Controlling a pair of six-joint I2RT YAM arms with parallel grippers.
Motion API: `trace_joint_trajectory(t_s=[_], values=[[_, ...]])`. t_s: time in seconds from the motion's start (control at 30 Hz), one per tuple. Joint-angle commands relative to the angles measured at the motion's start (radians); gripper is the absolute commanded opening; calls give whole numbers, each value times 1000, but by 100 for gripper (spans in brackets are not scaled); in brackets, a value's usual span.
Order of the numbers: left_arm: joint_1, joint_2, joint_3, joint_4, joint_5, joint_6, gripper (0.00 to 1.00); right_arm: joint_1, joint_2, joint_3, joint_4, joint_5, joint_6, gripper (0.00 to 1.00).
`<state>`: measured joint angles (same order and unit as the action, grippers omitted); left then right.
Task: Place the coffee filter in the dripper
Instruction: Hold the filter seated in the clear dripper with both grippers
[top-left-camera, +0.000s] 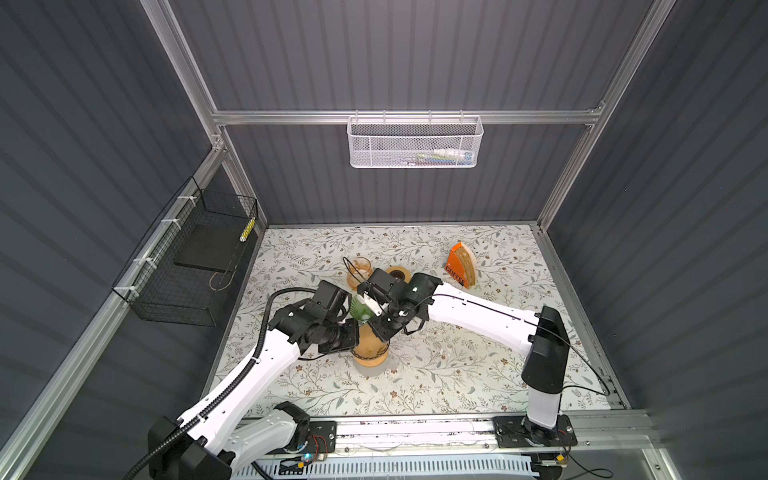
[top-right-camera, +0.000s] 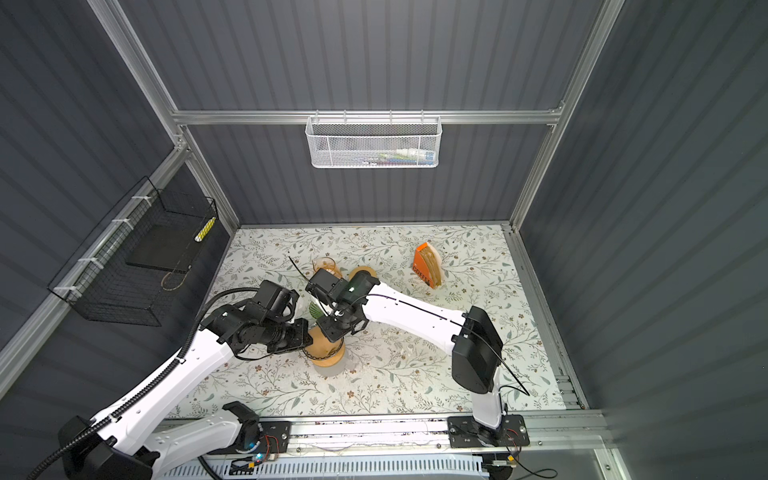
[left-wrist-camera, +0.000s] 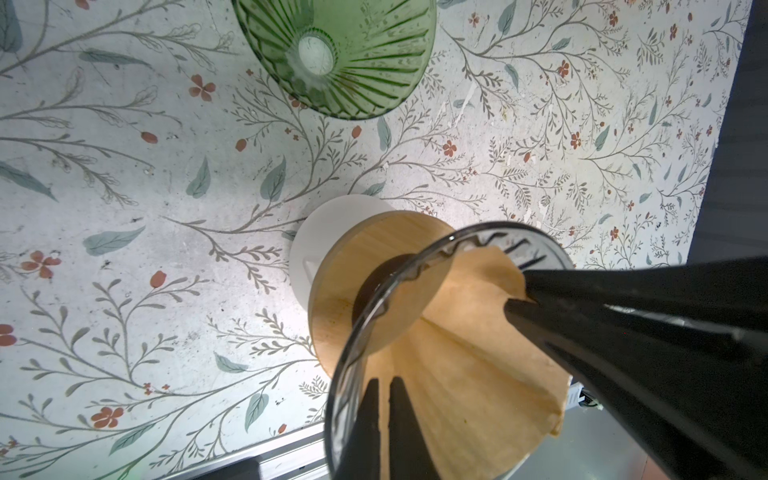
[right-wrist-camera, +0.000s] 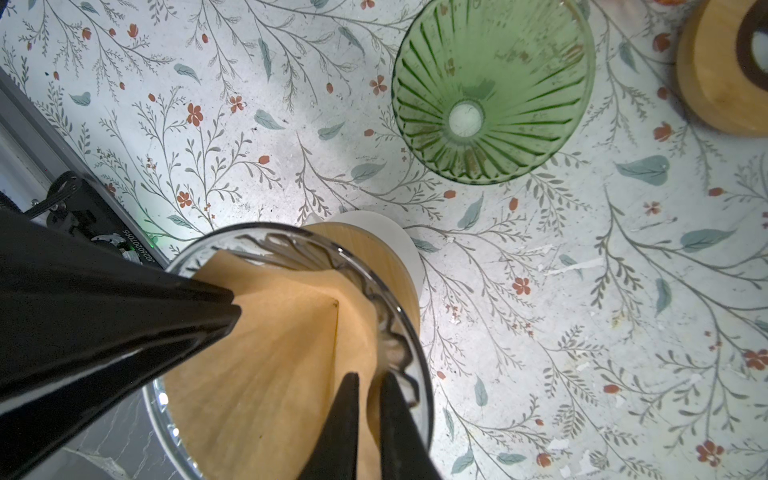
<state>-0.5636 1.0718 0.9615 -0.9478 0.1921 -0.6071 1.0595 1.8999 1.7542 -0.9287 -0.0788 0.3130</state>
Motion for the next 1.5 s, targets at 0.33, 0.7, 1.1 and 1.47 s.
trace_joint_trajectory(t_s=[0.33,0.7,1.1,1.47], values=[[-7,4,11,-6,-16,7,9,5,-57,22,-8,17,9,19],[-7,-1,16,-9,-17,6,9,4,-79,14,1,35,14,24],[-7,2,16,-12,-17,2,9,10,-88,-10,2,31,17,7],[-7,5,19,-20,-17,4,9,9,-127,-65,-6,40,38,7]])
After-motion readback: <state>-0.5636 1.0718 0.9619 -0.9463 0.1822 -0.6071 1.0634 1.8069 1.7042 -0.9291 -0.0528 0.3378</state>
